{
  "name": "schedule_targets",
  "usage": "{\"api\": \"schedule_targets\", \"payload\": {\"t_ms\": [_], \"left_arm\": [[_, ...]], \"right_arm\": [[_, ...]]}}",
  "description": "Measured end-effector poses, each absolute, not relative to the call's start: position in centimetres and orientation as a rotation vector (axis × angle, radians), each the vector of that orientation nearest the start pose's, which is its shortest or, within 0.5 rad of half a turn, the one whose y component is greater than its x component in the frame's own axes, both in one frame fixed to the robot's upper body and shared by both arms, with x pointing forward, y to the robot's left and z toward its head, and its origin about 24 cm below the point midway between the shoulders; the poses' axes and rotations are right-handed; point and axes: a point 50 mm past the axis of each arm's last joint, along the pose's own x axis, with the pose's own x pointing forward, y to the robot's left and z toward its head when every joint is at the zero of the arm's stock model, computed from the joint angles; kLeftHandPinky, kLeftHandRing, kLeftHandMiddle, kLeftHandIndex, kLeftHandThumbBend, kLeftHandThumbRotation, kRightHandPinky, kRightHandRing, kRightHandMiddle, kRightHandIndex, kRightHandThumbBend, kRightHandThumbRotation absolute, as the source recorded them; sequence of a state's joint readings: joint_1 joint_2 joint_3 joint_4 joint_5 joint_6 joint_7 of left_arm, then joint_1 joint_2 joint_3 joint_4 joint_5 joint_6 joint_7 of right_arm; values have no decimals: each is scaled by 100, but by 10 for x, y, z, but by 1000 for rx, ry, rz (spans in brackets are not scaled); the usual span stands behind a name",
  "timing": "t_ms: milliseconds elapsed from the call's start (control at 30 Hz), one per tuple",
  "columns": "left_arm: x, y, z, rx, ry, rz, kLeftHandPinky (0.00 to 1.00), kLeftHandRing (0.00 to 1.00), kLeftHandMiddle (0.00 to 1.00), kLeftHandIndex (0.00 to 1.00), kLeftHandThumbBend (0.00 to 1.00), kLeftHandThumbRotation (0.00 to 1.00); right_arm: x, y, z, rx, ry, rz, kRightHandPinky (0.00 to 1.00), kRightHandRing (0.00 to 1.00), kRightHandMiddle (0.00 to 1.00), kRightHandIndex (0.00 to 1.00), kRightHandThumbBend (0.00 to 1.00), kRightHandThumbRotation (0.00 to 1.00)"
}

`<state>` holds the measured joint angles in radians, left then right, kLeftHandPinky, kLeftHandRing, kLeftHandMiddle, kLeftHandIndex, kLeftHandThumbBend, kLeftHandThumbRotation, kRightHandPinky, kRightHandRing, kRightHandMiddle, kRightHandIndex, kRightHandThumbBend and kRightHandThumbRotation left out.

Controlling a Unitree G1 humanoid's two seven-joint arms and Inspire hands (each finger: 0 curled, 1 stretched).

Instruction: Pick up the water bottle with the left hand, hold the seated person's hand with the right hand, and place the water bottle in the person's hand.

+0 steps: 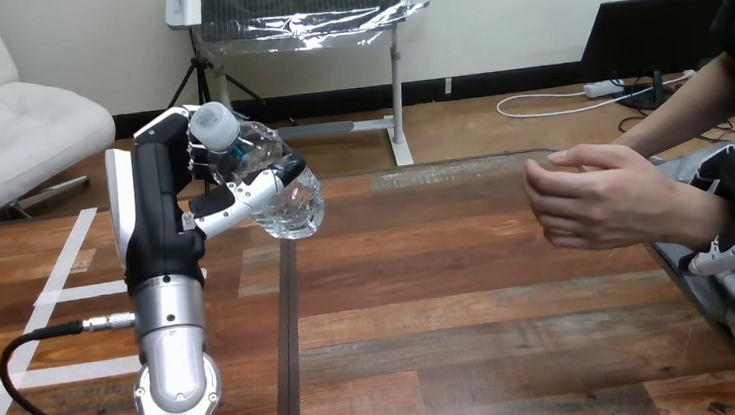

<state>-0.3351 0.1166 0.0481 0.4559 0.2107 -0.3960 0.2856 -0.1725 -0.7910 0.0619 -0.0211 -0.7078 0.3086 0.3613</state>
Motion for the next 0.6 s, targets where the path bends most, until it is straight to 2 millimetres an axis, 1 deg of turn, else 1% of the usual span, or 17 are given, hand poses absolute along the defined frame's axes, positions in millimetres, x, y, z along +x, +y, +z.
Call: {"api": "schedule_targets", "payload": {"t_ms": [600], "left_arm": [[310, 159, 73, 289, -329, 159, 41, 42, 44, 46, 73, 0]], "right_arm": [[279, -280, 123, -1439, 289, 66, 45, 52, 57, 59, 69, 0]]}}
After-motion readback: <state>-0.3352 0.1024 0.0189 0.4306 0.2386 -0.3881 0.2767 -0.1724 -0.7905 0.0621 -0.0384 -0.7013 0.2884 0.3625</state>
